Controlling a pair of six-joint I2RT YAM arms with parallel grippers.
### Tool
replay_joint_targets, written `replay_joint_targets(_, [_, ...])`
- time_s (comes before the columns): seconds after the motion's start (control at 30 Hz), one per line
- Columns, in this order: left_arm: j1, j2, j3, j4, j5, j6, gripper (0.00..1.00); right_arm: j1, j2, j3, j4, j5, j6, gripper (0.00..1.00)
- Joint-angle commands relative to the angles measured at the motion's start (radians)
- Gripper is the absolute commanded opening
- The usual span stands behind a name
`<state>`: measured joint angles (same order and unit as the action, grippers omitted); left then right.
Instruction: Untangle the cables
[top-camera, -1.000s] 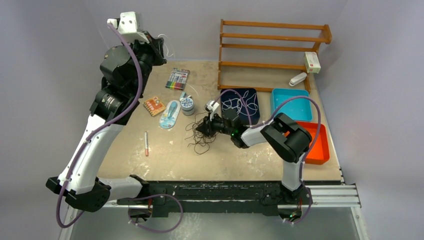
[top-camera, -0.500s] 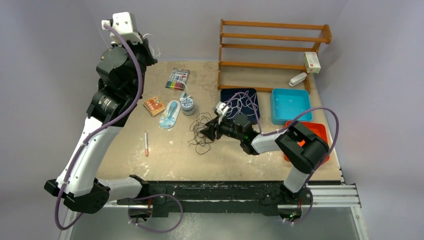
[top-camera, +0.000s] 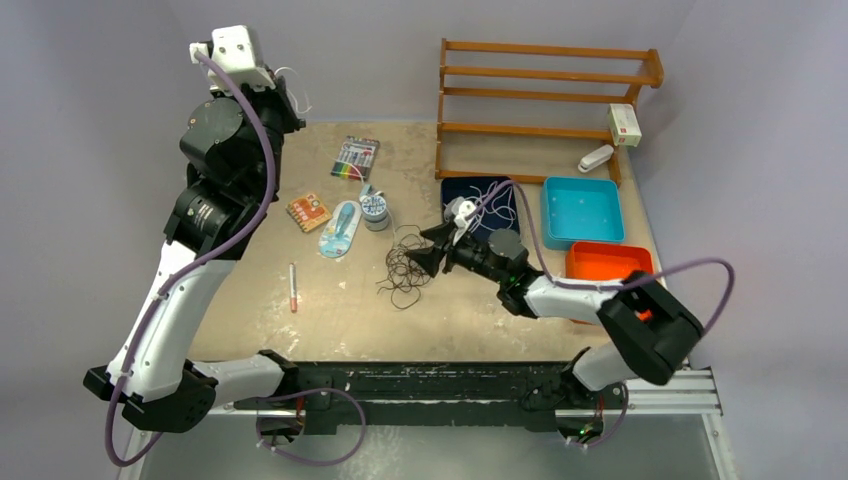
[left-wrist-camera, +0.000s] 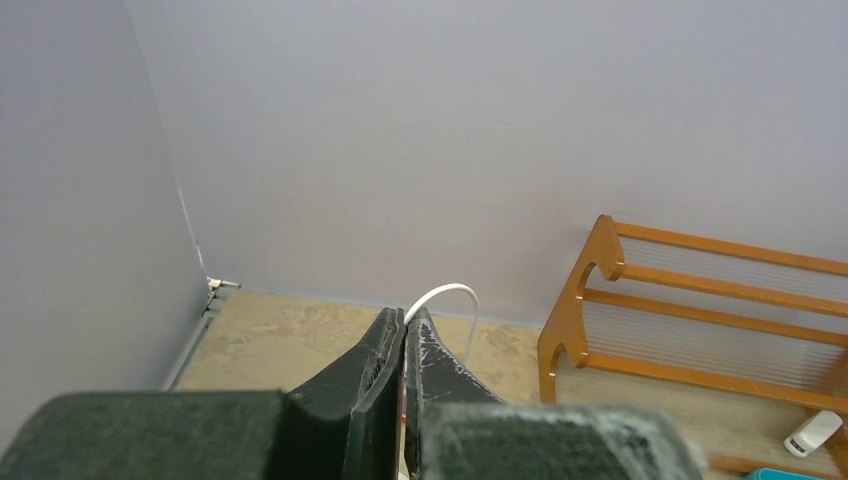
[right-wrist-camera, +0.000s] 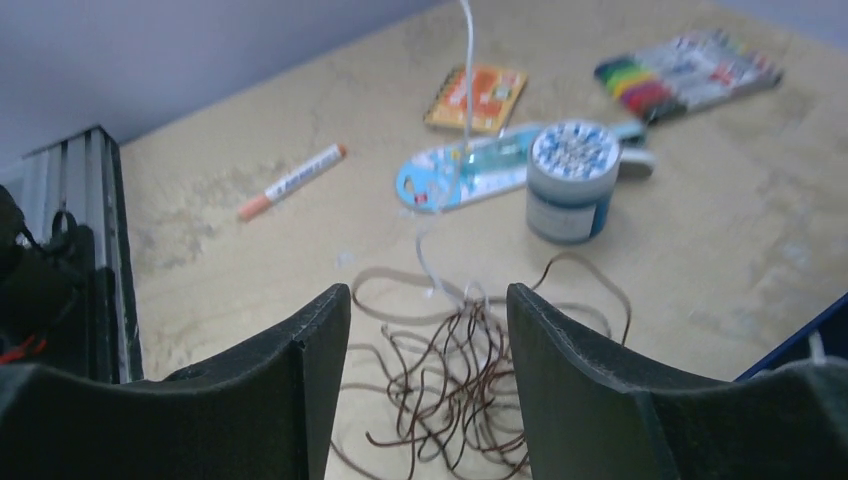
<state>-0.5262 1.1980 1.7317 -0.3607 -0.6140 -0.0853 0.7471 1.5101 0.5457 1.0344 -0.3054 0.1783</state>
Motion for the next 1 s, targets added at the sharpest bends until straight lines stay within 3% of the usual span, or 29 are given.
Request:
replay_joint_targets(0.0, [-0.003,-0.027,0.011,0.044,0.023,0.007,0.0,0.003,-0.134,0.068,-0.067,0.056,-0.07,0.63])
replay_joint_targets(0.2, [-0.003,-0.032,0.005,0.048,0.029,0.0,0.0,0.003,-0.129,0.198,-0.25,0.081,-0.082,0.7])
replay_joint_targets(0.6, [-0.003,-0.038,-0.009,0.047,0.036,-0.005,0.0,0.002,0.137,0.467,-0.432,-0.007,-0.034,0.65])
replay_joint_targets(0.7, [-0.003,-0.043,-0.014,0.049,0.036,-0.004,0.0,0.002,0.21,0.529,-0.461,0.005,-0.006,0.55])
replay_joint_targets(0.97, [-0.003,-0.057,-0.05,0.046,0.018,0.002,0.0,0.001,0.16,0.523,-0.36,0.047,0.079,0.05])
